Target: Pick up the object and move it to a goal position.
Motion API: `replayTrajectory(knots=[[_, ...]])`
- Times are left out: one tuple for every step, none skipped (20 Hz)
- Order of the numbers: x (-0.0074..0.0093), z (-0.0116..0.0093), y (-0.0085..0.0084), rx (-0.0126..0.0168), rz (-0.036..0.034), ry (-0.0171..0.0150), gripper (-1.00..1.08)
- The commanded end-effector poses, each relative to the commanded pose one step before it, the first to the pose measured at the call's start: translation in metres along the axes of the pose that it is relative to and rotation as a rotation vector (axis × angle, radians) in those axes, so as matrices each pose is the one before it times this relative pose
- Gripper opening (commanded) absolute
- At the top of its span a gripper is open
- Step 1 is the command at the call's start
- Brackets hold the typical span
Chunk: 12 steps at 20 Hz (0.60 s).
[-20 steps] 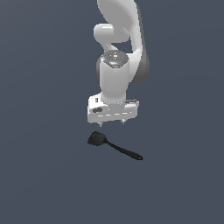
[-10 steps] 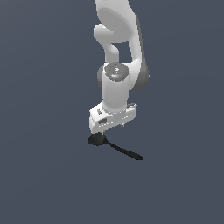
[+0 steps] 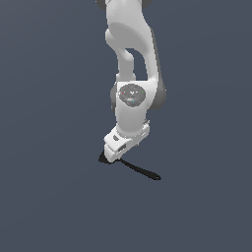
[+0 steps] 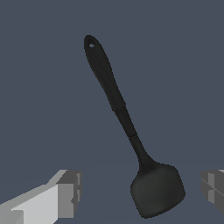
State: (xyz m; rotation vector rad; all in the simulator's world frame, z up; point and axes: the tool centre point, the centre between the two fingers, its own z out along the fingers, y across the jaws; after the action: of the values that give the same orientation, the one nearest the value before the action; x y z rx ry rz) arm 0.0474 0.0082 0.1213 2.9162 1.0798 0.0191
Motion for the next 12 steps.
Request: replayTrajectory(knots=[[0.00258, 0.00775, 0.00043, 0.00413, -0.07199, -0.00097, 1.0], [0.00097, 0.00307, 0.00022, 0.00175, -0.028, -0.00022, 1.0], [0.00095, 0.00307, 0.00024, 0.00179, -0.02797, -0.00011, 1.0], [0.00093, 0.00307, 0.00026, 0.00182, -0.02791, 0.00001, 1.0], [0.00092, 0.00307, 0.00028, 0.00184, -0.02787, 0.00012, 1.0], [0.0009, 0.00307, 0.0003, 0.00186, -0.02783, 0.00024, 1.0], [0.00087, 0.00304, 0.00031, 0.00186, -0.02747, 0.00035, 1.0], [0.00081, 0.00289, 0.00032, 0.00178, -0.02613, 0.00044, 1.0], [0.00075, 0.00273, 0.00031, 0.00169, -0.02468, 0.00051, 1.0], [0.00069, 0.00257, 0.00031, 0.00159, -0.02323, 0.00057, 1.0], [0.00064, 0.00242, 0.0003, 0.00149, -0.0218, 0.00061, 1.0], [0.00058, 0.00226, 0.00029, 0.00139, -0.02036, 0.00064, 1.0]])
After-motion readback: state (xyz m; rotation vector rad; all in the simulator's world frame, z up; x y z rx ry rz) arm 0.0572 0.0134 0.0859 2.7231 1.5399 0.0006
